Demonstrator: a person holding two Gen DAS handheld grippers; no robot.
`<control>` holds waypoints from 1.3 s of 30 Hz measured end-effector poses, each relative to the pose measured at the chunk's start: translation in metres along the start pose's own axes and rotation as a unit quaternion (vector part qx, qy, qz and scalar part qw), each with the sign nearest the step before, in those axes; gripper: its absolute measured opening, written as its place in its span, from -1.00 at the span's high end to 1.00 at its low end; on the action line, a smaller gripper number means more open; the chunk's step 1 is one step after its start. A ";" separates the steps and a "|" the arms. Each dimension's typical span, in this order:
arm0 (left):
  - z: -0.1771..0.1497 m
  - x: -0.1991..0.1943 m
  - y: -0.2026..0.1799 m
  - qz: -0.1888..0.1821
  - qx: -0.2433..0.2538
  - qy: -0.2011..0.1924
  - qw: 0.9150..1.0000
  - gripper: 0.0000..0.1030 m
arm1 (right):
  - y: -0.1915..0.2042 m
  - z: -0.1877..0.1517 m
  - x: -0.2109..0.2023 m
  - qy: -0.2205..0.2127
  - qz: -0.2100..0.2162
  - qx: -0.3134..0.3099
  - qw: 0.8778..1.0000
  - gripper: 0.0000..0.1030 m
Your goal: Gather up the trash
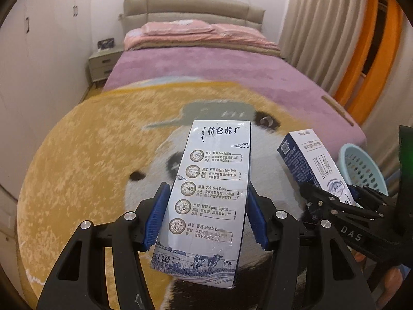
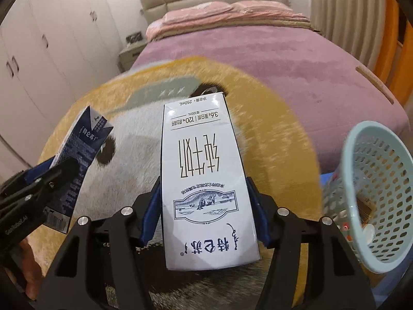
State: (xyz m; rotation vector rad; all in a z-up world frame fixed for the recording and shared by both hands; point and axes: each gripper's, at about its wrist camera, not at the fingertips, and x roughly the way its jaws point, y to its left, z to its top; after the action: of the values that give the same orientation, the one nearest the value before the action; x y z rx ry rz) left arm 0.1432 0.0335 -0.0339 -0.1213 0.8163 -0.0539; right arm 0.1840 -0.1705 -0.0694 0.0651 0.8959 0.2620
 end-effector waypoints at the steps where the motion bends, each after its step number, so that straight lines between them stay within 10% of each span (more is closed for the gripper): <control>1: 0.004 -0.002 -0.007 -0.007 0.005 -0.005 1.000 -0.07 | -0.008 0.002 -0.008 -0.009 -0.002 0.009 1.000 -0.10; 14: 0.033 0.016 -0.154 -0.126 0.110 -0.030 0.986 -0.08 | -0.151 -0.001 -0.072 -0.068 -0.084 0.140 0.984 -0.10; 25: 0.025 0.079 -0.258 -0.232 0.154 0.068 0.958 -0.08 | -0.274 -0.026 -0.051 -0.016 -0.130 0.278 0.951 -0.12; 39: 0.015 0.097 -0.276 -0.270 0.152 0.074 0.948 -0.43 | -0.291 -0.049 -0.052 -0.001 -0.128 0.311 0.942 -0.30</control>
State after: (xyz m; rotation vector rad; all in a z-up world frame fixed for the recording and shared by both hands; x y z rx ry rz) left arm 0.2201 -0.2482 -0.0582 -0.0461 0.8963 -0.7108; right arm 0.1726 -0.4676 -0.1088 0.5321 0.9473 -0.2730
